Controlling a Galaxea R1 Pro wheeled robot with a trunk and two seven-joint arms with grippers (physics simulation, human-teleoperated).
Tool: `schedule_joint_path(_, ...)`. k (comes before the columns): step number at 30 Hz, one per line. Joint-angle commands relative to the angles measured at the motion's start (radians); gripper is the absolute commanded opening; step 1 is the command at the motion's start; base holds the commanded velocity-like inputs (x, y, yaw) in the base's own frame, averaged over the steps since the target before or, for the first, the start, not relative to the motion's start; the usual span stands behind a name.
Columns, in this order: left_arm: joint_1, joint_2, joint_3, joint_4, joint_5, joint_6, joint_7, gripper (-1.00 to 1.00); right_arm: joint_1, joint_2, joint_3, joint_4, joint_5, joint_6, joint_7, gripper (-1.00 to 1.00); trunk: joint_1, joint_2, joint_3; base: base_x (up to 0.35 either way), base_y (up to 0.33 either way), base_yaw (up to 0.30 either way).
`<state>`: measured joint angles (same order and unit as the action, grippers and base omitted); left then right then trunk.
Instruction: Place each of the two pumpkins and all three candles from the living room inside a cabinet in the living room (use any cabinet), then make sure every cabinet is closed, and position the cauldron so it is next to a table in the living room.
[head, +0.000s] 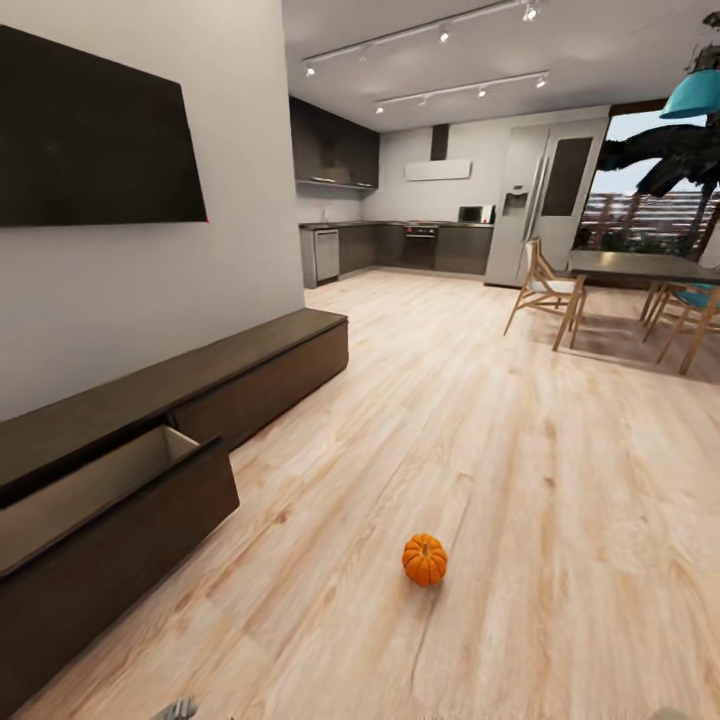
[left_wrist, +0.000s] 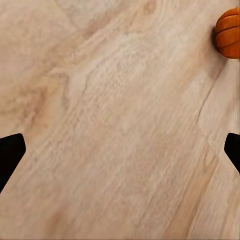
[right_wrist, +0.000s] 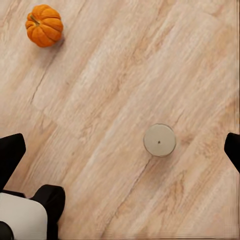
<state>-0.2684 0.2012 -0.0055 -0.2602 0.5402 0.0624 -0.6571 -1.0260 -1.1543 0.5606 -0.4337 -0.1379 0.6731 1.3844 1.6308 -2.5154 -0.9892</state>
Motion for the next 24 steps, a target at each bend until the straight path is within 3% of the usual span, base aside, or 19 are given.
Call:
schedule_joint_path(1,0.0,0.0,-0.001,-0.001,0.007,0.007,-0.004,1.0,-0.003,0.0,0.008,0.005,-0.009,-0.001,0.0,1.0,0.0,0.0,-0.001,0.0,-0.005,-0.3)
schedule_joint_path(17,0.0,0.0,-0.001,-0.001,0.007,0.007,-0.003,1.0,-0.003,0.002,0.008,0.012,-0.011,-0.013,-0.002,1.0,0.0,0.0,0.001,0.0,-0.004,-0.229)
schedule_joint_path(24,0.0,0.0,0.0,-0.001,0.007,0.007,-0.003,1.0,-0.003,0.002,0.007,0.018,-0.011,-0.014,-0.002,1.0,0.0,0.0,0.004,0.0,-0.176,-0.289)
